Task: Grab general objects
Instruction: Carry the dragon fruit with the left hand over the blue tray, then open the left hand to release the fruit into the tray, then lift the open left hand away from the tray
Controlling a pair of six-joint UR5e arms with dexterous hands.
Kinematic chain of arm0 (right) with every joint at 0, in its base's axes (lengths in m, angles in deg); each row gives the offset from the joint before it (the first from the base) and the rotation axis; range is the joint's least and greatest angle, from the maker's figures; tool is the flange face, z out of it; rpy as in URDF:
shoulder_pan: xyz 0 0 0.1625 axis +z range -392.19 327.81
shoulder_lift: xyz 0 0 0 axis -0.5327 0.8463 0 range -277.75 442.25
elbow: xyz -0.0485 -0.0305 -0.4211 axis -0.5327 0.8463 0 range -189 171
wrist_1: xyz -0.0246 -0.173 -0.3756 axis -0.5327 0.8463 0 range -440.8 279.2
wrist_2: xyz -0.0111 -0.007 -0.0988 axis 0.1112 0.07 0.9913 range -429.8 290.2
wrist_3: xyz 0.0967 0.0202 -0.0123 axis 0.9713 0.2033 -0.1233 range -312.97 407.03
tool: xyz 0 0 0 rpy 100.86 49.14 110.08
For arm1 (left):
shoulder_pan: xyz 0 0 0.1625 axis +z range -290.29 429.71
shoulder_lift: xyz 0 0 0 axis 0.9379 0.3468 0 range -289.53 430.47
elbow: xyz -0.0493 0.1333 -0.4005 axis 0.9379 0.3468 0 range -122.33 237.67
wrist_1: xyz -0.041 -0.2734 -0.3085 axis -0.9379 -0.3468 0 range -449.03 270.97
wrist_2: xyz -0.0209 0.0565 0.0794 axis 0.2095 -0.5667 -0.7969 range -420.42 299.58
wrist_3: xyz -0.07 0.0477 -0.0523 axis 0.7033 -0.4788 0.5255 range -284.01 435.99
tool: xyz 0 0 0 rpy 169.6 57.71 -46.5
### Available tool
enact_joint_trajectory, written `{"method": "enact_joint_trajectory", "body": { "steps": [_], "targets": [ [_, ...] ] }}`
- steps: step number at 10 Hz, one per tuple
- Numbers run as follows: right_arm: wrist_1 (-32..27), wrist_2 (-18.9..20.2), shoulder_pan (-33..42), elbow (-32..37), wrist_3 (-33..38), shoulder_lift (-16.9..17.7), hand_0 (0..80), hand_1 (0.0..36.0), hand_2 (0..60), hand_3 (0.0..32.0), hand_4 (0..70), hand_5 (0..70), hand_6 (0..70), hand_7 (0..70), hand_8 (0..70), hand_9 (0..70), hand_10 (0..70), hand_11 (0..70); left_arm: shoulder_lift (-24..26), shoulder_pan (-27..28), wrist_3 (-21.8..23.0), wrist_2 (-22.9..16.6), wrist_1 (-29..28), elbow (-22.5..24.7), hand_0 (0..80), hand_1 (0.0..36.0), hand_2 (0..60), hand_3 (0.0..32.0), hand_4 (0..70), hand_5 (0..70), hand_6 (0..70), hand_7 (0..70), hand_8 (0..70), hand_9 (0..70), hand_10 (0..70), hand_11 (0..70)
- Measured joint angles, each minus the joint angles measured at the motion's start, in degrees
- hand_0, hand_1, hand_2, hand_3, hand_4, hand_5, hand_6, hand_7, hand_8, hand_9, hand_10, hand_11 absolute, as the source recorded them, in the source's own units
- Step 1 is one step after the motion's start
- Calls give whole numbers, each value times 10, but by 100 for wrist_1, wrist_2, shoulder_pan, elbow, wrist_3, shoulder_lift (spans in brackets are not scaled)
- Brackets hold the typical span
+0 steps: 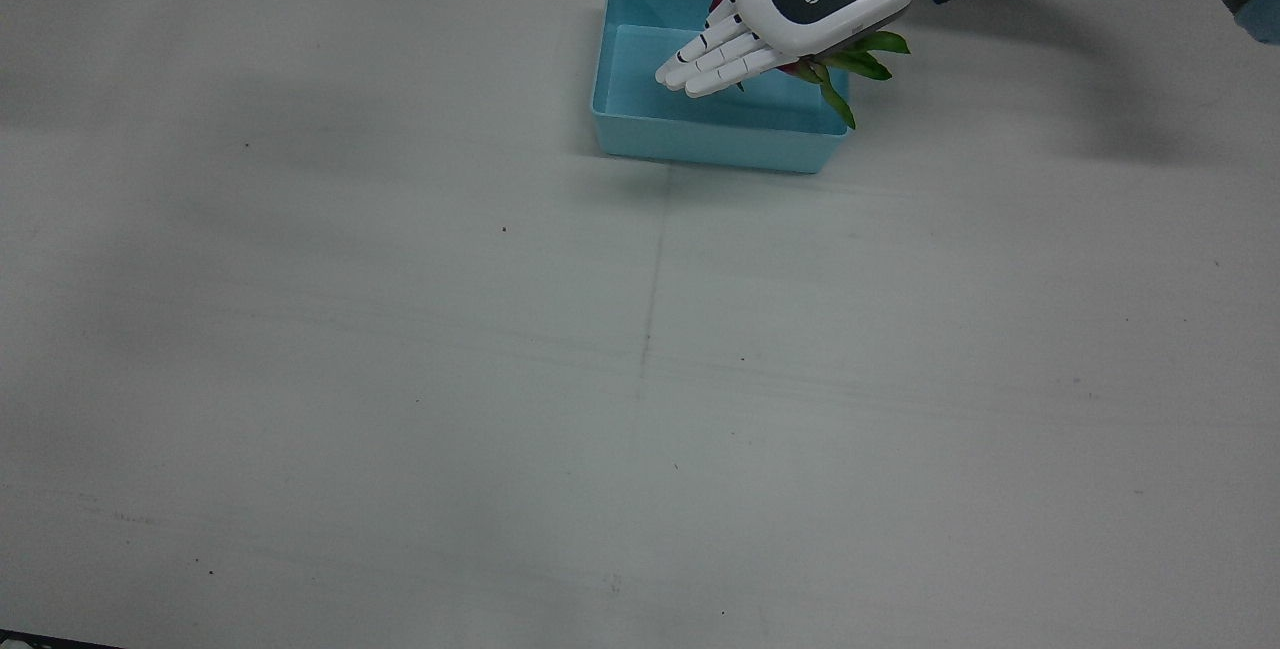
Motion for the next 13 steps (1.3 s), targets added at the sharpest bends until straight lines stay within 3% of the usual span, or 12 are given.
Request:
{"method": "enact_joint_trajectory", "body": {
  "steps": [1,2,4,5,8,10,13],
  "targets": [
    [2,0,0,0,0,0,0,0,0,0,0,0,0,0,0,0,0,0,3,16,39,-11,98,-9,0,0,0,0,43,0,0,34,59,0,0,0],
    [2,0,1,0,0,0,0,0,0,0,0,0,0,0,0,0,0,0,2,34,83,-40,180,-18,0,0,0,38,1,0,0,5,50,0,0,0],
    [1,0,4,0,0,0,0,0,0,0,0,0,0,0,0,0,0,0,-18,53,126,-84,281,-27,0,0,0,178,0,0,0,0,15,0,0,0],
    [0,0,2,0,0,0,0,0,0,0,0,0,0,0,0,0,0,0,-29,55,133,-93,323,-32,0,0,0,190,0,0,0,0,2,0,0,0],
    [0,0,3,0,0,0,0,0,0,0,0,0,0,0,0,0,0,0,-61,19,138,-73,348,-75,0,0,0,178,0,0,0,0,0,0,0,0],
    [0,0,2,0,0,0,0,0,0,0,0,0,0,0,0,0,0,0,-15,-237,144,-43,215,-357,0,0,0,178,0,0,0,0,7,0,0,0],
    [0,0,-2,0,0,0,0,0,0,0,0,0,0,0,0,0,0,0,382,-1193,315,-63,-188,-1225,0,0,0,110,0,0,0,0,52,0,0,0]
  ]
}}
